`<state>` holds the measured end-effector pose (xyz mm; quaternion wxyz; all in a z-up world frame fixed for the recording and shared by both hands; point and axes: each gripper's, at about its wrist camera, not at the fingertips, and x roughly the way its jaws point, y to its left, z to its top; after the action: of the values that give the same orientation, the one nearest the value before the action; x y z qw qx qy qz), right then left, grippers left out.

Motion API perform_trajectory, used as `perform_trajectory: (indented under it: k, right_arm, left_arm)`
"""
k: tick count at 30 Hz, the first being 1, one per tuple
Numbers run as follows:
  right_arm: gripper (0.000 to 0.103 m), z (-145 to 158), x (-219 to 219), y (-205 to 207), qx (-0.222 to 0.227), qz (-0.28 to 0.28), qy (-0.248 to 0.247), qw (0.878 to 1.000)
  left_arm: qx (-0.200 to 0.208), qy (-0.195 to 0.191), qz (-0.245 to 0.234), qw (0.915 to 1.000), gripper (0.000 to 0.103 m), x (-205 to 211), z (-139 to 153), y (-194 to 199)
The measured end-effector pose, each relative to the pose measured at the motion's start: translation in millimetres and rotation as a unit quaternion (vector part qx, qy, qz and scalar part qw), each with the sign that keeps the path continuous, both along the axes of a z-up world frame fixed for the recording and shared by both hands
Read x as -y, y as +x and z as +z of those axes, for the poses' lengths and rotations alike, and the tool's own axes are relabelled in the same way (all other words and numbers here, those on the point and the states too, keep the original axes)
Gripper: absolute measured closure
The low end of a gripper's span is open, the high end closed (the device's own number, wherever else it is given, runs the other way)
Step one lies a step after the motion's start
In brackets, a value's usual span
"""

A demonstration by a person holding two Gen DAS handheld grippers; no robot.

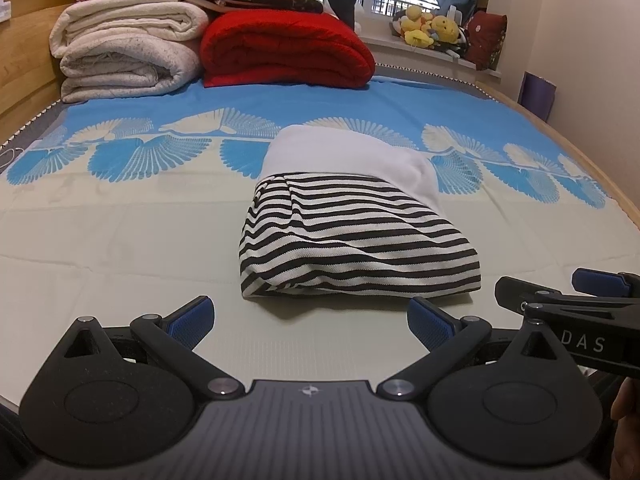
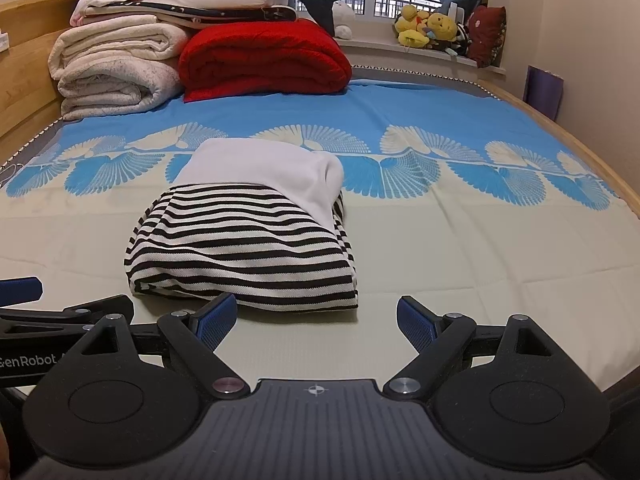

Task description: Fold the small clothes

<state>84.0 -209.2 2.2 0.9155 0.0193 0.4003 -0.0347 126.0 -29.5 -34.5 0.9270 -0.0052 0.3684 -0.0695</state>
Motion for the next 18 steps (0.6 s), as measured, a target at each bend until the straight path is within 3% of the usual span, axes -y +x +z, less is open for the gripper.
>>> perform_trajectory:
  k: [18]
  right_arm:
    - [0.015,-3.3,0.1,0.0,-0.003,0.002,-0.001,1.0]
  left_arm:
    - [-0.003,-0.001,-0.002,1.0,0.0,-1.5,-1.8,1.1]
